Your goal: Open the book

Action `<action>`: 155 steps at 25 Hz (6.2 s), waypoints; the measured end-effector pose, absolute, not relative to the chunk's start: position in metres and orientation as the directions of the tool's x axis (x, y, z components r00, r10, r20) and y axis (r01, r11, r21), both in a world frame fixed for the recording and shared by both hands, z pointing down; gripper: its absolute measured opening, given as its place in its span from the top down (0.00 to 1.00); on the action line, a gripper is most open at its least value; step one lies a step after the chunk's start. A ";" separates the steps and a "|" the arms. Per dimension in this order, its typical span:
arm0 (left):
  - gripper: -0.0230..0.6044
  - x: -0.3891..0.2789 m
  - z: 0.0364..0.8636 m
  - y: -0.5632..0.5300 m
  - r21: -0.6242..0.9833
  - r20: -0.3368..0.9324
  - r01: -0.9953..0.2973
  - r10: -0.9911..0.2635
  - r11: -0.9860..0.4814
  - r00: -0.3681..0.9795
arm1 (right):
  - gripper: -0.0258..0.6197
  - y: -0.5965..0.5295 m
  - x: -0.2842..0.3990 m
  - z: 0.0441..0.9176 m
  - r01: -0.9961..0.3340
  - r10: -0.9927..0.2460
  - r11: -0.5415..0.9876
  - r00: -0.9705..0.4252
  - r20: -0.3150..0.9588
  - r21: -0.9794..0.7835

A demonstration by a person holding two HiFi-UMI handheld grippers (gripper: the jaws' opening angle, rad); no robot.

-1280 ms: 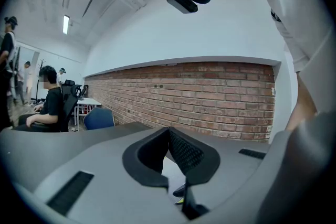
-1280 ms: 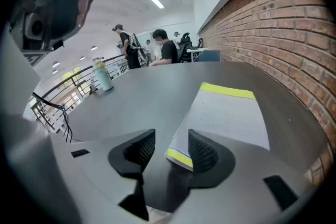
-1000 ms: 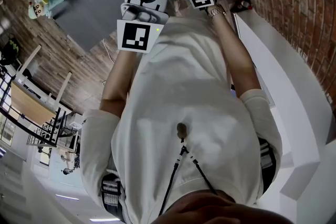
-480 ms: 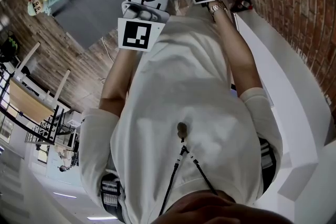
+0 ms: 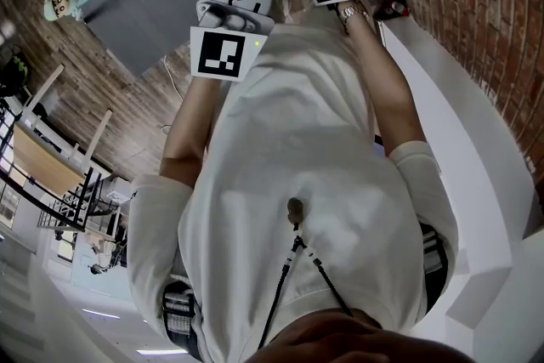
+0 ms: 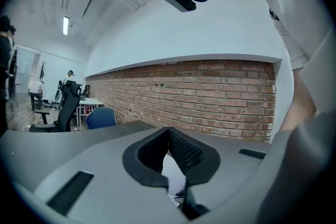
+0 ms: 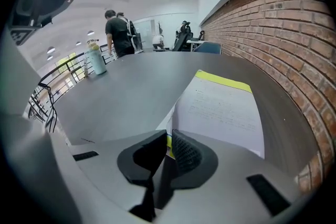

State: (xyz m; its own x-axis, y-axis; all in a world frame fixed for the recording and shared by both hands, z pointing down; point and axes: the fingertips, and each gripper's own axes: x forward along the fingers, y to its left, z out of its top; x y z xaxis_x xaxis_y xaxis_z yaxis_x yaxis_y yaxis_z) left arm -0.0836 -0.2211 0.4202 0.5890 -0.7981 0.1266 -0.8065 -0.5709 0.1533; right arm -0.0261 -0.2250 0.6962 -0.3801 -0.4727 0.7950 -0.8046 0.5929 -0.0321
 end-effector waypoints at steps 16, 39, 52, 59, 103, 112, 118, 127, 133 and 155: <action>0.93 -0.077 0.412 -0.230 0.143 0.116 -0.848 -0.842 -0.510 0.527 | 0.88 -0.226 -0.014 0.685 -0.789 -0.429 0.596 -0.471 0.770 -0.151; 0.93 -0.018 0.406 -0.232 0.145 0.111 -0.884 -0.880 -0.445 0.461 | 0.89 -0.235 0.047 0.661 -0.779 -0.430 0.570 -0.554 0.713 -0.262; 0.93 0.016 0.410 -0.225 0.151 0.116 -0.879 -0.875 -0.453 0.470 | 0.89 -0.235 0.091 0.659 -0.805 -0.446 0.512 -0.547 0.709 -0.299; 0.93 0.036 0.408 -0.229 0.152 0.105 -0.873 -0.871 -0.463 0.480 | 0.89 -0.241 0.119 0.657 -0.822 -0.461 0.478 -0.535 0.708 -0.310; 0.93 0.121 0.415 -0.255 0.159 0.105 -0.824 -0.820 -0.544 0.562 | 0.88 -0.257 0.275 0.678 -0.924 -0.541 0.177 -0.380 0.751 -0.340; 0.93 0.123 0.416 -0.255 0.159 0.111 -0.822 -0.818 -0.546 0.565 | 0.88 -0.259 0.296 0.686 -0.935 -0.542 0.134 -0.346 0.766 -0.328; 0.93 0.122 0.416 -0.255 0.155 0.116 -0.827 -0.822 -0.540 0.558 | 0.88 -0.265 0.307 0.691 -0.942 -0.537 0.127 -0.330 0.776 -0.312; 0.93 0.119 0.415 -0.256 0.153 0.123 -0.835 -0.828 -0.528 0.546 | 0.88 -0.266 0.315 0.708 -0.943 -0.515 0.052 -0.308 0.800 -0.329; 0.93 0.118 0.419 -0.258 0.151 0.127 -0.841 -0.833 -0.520 0.538 | 0.84 -0.265 0.317 0.717 -0.952 -0.514 0.003 -0.264 0.816 -0.306; 0.93 0.091 0.404 -0.250 0.139 0.099 -0.819 -0.815 -0.556 0.570 | 0.84 -0.263 0.335 0.669 -0.948 -0.652 -0.195 -0.065 0.755 -0.250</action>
